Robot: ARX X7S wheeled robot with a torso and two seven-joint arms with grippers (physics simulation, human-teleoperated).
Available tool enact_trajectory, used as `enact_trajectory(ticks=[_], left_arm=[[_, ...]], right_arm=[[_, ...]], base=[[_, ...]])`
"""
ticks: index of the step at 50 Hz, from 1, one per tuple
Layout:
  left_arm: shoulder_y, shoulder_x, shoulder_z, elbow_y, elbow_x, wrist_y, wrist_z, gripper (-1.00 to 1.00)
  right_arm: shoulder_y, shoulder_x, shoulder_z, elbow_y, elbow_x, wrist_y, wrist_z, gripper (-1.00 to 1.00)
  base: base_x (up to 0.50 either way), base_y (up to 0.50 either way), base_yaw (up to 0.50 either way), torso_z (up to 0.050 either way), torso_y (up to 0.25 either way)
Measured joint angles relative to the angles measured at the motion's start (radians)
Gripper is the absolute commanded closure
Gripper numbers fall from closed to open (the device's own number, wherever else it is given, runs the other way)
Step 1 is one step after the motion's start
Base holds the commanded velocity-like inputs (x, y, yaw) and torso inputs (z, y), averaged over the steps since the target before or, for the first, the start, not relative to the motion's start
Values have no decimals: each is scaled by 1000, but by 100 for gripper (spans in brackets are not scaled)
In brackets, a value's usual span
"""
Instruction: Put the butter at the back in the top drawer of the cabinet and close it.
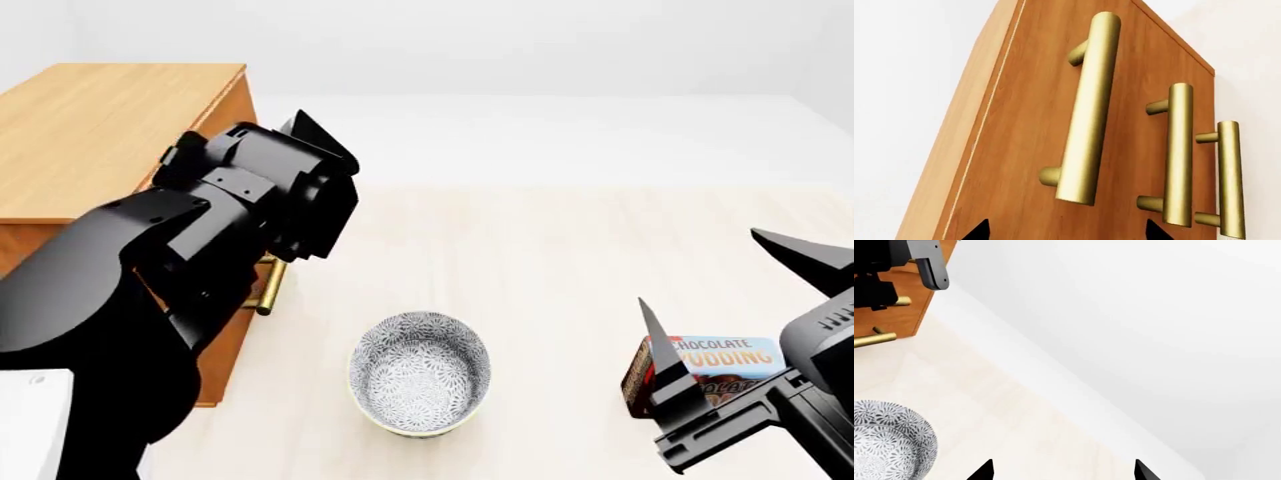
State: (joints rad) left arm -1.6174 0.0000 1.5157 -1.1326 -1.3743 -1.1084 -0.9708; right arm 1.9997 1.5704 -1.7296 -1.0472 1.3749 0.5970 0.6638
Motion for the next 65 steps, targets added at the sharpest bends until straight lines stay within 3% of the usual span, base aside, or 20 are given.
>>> enact_trajectory(ticks=[27,65], left_arm=[[4,0,-119,-34,97,-14,-10,-100],[-108,0,37,303,-117,19,-5,-100]], right_arm=[[-17,-2,12,0,-9,4,-1,-100],[-31,0,37,0,-3,7,-4,-100]], base=[[0,3,6,0,0],[0,0,0,0,0]])
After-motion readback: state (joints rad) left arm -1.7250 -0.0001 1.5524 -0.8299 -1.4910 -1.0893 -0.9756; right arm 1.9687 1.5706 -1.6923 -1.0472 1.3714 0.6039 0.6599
